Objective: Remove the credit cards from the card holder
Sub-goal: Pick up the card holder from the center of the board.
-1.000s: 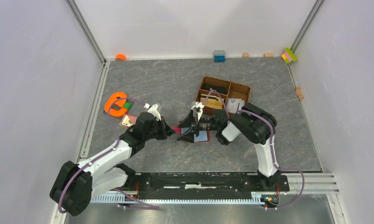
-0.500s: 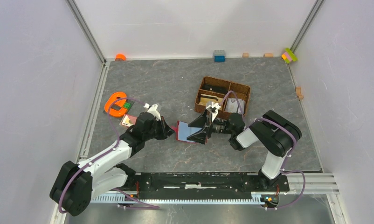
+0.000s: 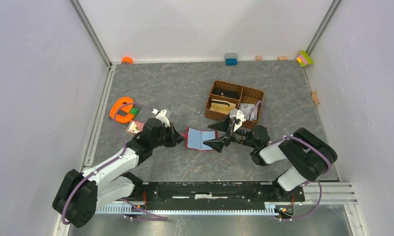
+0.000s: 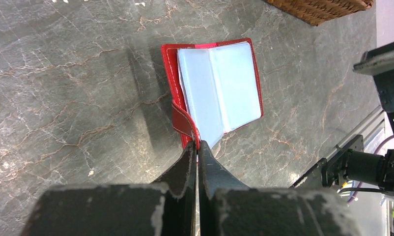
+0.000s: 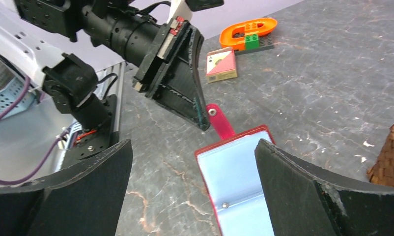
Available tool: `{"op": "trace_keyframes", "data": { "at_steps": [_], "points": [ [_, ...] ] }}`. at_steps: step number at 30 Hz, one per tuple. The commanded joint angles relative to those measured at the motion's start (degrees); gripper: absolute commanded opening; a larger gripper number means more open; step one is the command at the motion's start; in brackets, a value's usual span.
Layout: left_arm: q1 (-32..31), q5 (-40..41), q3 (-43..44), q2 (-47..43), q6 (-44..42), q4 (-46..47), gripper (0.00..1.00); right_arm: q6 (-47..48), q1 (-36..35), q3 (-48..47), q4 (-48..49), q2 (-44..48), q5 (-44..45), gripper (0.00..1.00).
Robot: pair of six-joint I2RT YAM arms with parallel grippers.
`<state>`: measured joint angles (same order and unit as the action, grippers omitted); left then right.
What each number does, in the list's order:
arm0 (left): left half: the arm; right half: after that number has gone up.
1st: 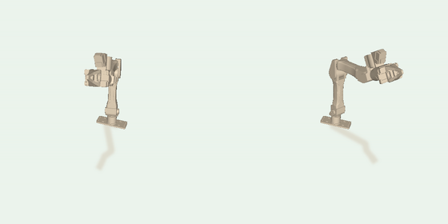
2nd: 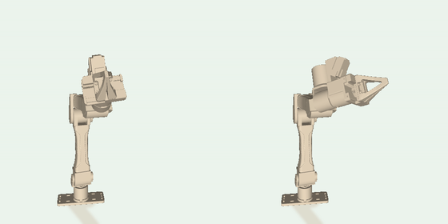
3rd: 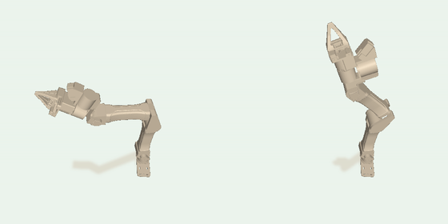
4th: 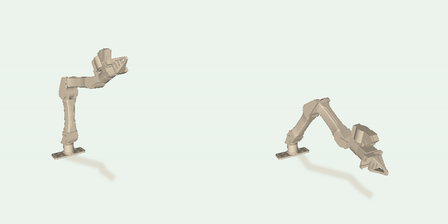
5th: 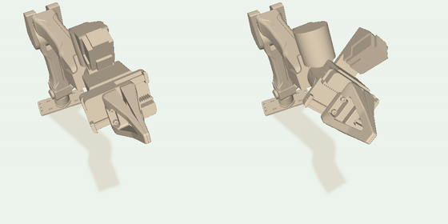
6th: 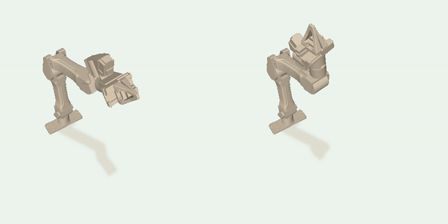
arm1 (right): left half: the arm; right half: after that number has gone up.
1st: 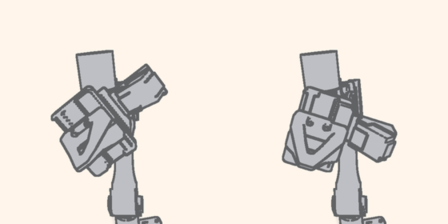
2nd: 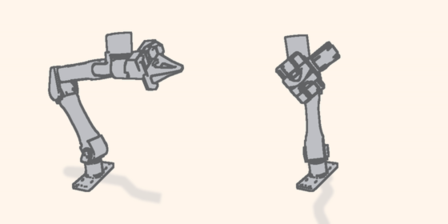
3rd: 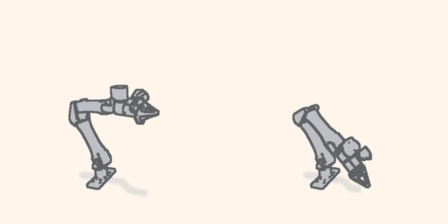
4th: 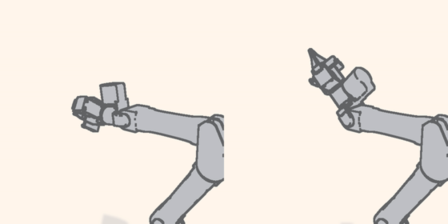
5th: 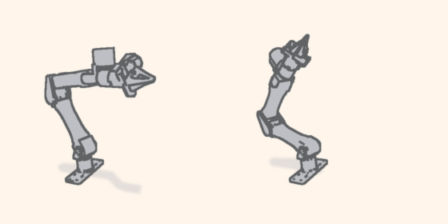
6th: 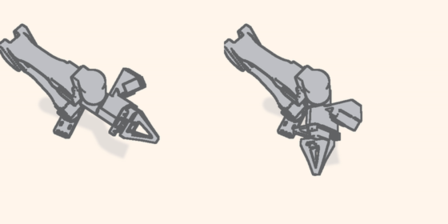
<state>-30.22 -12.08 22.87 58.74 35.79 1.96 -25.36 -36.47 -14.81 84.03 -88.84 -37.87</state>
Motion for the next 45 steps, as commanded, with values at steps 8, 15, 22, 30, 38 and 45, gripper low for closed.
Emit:
{"op": "trace_keyframes", "data": {
  "at_steps": [8, 15, 22, 30, 38, 45],
  "points": [
    [0.3, -2.3, -0.4, -0.4, 0.8, 3.5, 0.02, 7.0, 0.5, -0.5, -5.2, 7.4, 16.3, 0.98],
    [0.3, -5.5, -0.9, -0.2, 1.0, 6.5, 0.02, 7.8, 0.5, -9.0, -40.9, 13.8, 31.1, 0.98],
    [0.3, -6.2, -1.2, -0.5, 1.3, 7.1, 0.02, 3.3, 0.5, -6.2, -48.9, 19.3, 37.5, 0.98],
    [0.3, -7.8, -1.1, 1.1, 1.2, 8.2, 0.02, 1.4, 0.8, -7.4, -59.9, 18.0, 35.3, 0.98],
    [0.3, -7.8, 0.0, 4.4, 0.6, 7.9, 0.07, -4.3, 2.1, -3.8, -56.0, 16.8, 36.5, 0.98],
    [0.3, -6.9, 0.0, 5.0, 0.6, 7.9, 0.20, -4.3, 2.8, -3.2, -52.3, 14.1, 34.0, 0.93]
  ]
}}
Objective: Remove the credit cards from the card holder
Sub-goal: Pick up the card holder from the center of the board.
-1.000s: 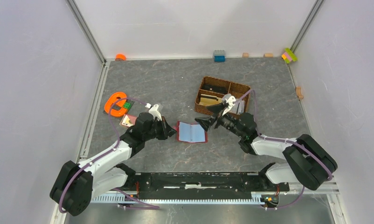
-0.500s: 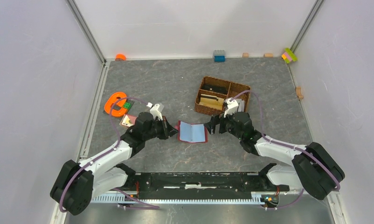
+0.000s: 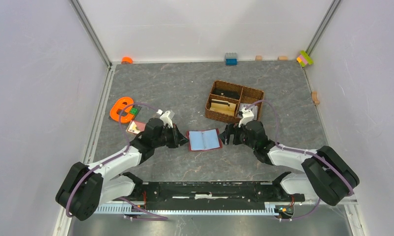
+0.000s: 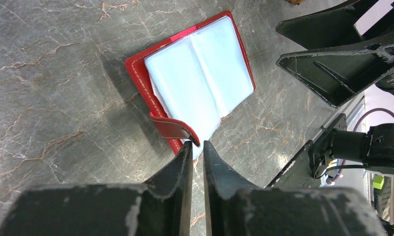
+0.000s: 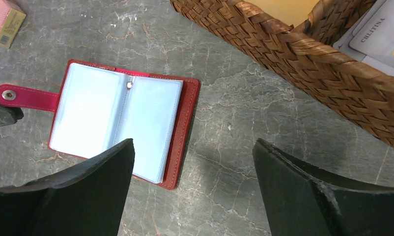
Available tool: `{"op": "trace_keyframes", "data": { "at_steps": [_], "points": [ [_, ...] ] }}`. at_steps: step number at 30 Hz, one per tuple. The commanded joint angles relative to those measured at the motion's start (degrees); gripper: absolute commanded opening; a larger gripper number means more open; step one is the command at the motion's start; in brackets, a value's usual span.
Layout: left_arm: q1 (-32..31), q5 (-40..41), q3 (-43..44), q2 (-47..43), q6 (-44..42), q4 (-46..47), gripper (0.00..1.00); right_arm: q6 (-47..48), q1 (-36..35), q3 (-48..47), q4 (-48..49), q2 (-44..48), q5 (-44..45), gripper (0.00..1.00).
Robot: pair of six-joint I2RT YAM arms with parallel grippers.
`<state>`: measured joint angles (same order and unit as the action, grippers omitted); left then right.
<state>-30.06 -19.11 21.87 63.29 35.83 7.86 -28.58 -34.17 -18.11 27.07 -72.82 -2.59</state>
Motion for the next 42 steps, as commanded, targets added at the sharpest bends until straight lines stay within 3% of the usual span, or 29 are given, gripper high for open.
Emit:
{"op": "trace_keyframes", "data": {
  "at_steps": [1, 9, 15, 22, 24, 26, 29, 31, 39, 42],
  "points": [
    [0.2, 0.4, 0.9, 0.6, 0.6, 2.0, 0.23, -1.0, 0.5, -0.3, 4.7, -2.5, -1.7, 0.93],
    [0.1, 0.4, 0.3, 2.9, 1.7, 3.9, 0.62, -0.8, 1.2, -2.3, 7.0, -8.6, -6.9, 0.88],
    [0.5, 3.1, 2.2, 5.9, 0.8, -0.2, 0.64, -3.7, 1.5, -3.2, 9.1, -13.8, -11.6, 0.78],
    [0.9, 1.4, 3.8, 11.9, 1.2, 0.0, 0.64, -5.4, 1.4, -3.0, 9.7, -14.5, -13.2, 0.74],
    [0.9, 0.8, 4.3, 13.5, 1.2, 0.2, 0.62, -5.4, 1.3, -2.7, 9.8, -14.0, -13.0, 0.72],
    [0.9, 0.9, 4.0, 14.1, 1.5, 1.2, 0.52, -5.2, 1.4, -2.5, 9.8, -13.3, -12.9, 0.72],
    [0.9, 0.2, 3.2, 13.8, 1.4, 3.6, 0.18, -4.9, 1.4, -2.3, 9.8, -12.3, -12.6, 0.71],
    [0.9, -0.8, 3.3, 12.9, 0.6, 3.7, 0.03, -4.7, 1.4, -2.2, 9.3, -11.4, -12.6, 0.72],
    [0.8, 0.1, 1.3, 2.4, -2.4, 2.0, 0.02, 0.1, 1.4, -2.3, 2.3, -2.0, -6.8, 0.96],
    [0.6, 0.2, 0.4, -1.8, -2.8, 1.7, 0.02, 1.3, 1.4, -1.4, 2.8, 0.3, -6.6, 0.98]
  ]
}}
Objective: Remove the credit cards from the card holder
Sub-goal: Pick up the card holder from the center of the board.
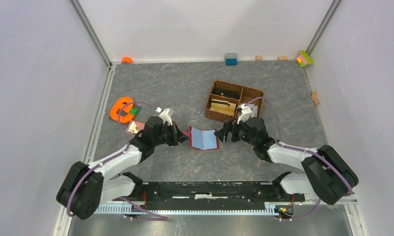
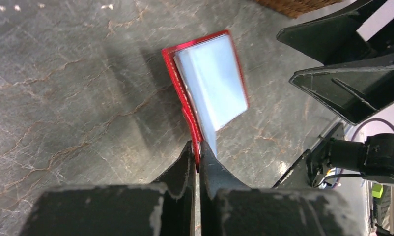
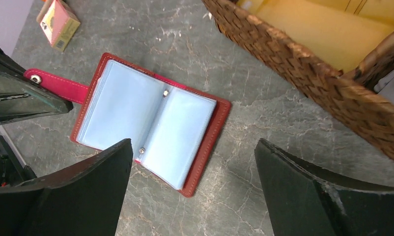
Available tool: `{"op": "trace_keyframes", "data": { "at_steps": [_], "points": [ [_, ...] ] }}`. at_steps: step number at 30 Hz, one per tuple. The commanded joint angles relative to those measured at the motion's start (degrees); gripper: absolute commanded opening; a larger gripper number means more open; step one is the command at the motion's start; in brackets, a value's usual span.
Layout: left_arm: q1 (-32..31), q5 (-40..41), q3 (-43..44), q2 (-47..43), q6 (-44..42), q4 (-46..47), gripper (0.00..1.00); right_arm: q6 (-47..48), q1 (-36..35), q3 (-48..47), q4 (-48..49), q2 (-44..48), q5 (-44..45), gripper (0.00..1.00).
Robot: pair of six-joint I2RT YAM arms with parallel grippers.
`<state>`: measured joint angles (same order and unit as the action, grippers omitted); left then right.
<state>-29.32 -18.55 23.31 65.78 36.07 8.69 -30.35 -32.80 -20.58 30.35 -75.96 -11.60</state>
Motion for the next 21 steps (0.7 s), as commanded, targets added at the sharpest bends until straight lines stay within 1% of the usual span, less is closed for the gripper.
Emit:
{"op": "trace_keyframes", "data": {
  "at_steps": [1, 5, 12, 13, 18, 21],
  "points": [
    [-0.3, -0.3, -1.3, -5.3, -3.2, 1.0, 0.02, 3.5, 0.0, 1.3, 0.1, 3.7, 1.8, 0.98],
    [-0.8, -0.7, -1.8, -7.4, -3.5, 1.3, 0.02, 4.6, 0.0, 1.4, 2.1, 3.0, -2.1, 0.98],
    [-0.9, -1.1, -1.5, -6.7, -3.5, 1.5, 0.02, 2.9, -0.1, -1.2, 2.3, -3.0, -8.2, 0.98],
    [-0.9, -1.3, -1.5, -6.3, -3.3, 1.4, 0.02, 2.9, -0.5, -1.6, 2.4, -3.6, -8.8, 0.96],
    [-0.9, -2.1, -0.9, -4.5, -2.6, 1.8, 0.02, 4.8, -4.1, -3.0, 5.1, -4.5, -11.2, 0.79],
    [-0.9, -2.9, -1.0, -3.6, -2.0, 2.7, 0.02, 6.4, -5.8, -4.2, 5.7, -5.3, -10.5, 0.68]
  ]
}}
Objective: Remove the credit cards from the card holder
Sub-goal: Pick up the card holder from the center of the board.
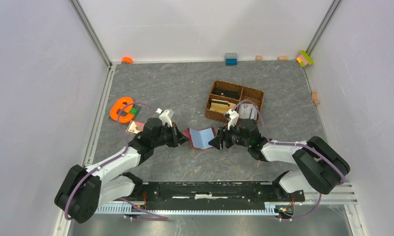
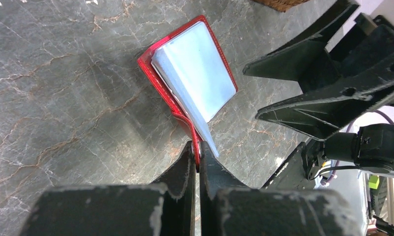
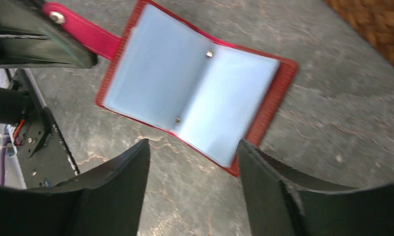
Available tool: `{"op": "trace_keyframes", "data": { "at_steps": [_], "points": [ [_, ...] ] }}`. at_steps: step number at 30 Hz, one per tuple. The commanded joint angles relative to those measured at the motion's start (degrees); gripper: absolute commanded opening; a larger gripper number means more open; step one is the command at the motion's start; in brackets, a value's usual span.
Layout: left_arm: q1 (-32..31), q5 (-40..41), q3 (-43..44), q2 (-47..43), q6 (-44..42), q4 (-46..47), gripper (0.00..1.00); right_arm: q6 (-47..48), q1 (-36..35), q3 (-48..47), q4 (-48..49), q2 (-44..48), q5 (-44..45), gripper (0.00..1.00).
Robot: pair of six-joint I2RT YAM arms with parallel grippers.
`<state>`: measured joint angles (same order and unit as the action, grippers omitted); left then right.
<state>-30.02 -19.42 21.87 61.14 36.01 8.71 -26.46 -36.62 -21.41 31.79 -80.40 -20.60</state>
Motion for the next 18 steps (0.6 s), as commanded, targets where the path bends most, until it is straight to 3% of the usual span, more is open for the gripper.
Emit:
{"op": "trace_keyframes", "data": {
  "at_steps": [1, 3, 12, 15, 18],
  "points": [
    [-0.2, -2.4, 0.4, 1.4, -1.9, 3.1, 0.02, 3.0, -2.5, -3.8, 4.3, -1.4, -1.0, 0.63],
    [-0.2, -2.5, 0.3, 1.9, -1.6, 3.4, 0.02, 4.0, -3.2, -5.3, 3.2, -2.8, 0.5, 0.50],
    [-0.2, -4.2, -1.1, 0.0, -0.7, 6.7, 0.02, 4.9, -3.9, -9.9, -0.6, -10.1, 3.2, 0.15],
    [-0.1, -4.7, -1.3, -0.2, -0.7, 7.4, 0.02, 5.4, -3.9, -12.0, -3.5, -12.4, 4.1, 0.11],
    [-0.2, -5.3, -1.3, 0.5, -0.5, 8.3, 0.02, 5.7, -3.9, -13.6, -6.9, -14.2, 6.1, 0.00]
  ]
}}
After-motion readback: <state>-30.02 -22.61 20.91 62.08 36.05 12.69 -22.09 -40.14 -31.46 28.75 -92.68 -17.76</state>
